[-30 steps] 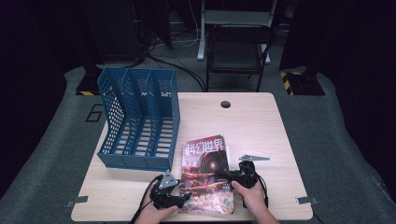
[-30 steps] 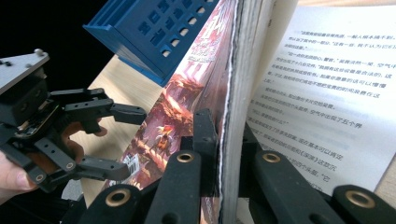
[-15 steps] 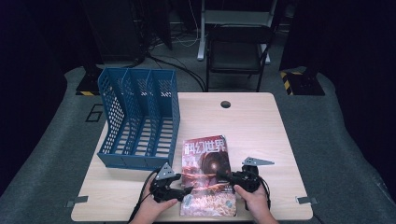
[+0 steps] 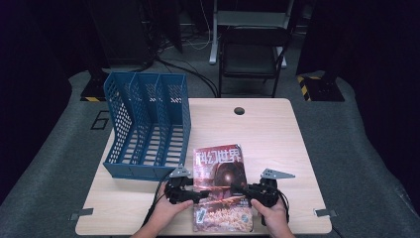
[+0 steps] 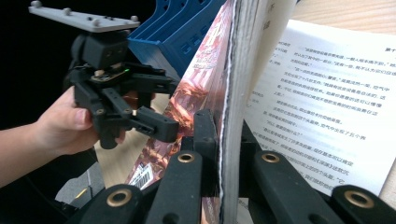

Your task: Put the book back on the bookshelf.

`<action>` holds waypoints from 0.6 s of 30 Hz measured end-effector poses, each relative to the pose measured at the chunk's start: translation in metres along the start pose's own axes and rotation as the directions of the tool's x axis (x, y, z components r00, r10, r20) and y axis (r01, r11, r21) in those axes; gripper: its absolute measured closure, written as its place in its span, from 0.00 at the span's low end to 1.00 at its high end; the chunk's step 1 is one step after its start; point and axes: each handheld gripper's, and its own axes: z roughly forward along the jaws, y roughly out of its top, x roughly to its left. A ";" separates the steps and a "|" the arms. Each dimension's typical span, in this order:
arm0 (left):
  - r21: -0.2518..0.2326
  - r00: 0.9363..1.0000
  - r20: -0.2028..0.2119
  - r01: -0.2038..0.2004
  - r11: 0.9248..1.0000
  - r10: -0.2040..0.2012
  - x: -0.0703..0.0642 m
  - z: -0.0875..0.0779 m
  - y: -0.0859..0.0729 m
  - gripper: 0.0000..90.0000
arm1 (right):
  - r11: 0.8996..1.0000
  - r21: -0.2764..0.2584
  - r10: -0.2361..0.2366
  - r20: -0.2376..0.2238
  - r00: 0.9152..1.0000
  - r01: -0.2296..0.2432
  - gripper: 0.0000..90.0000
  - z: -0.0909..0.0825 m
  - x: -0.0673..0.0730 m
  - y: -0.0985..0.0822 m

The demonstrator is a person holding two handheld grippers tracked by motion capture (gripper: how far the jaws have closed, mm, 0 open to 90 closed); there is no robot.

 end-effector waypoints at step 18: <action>0.001 0.998 0.058 -0.009 1.000 0.009 -0.001 -0.005 0.002 0.41 | 1.000 0.006 -0.015 -0.016 1.000 0.015 0.94 0.000 0.000 0.000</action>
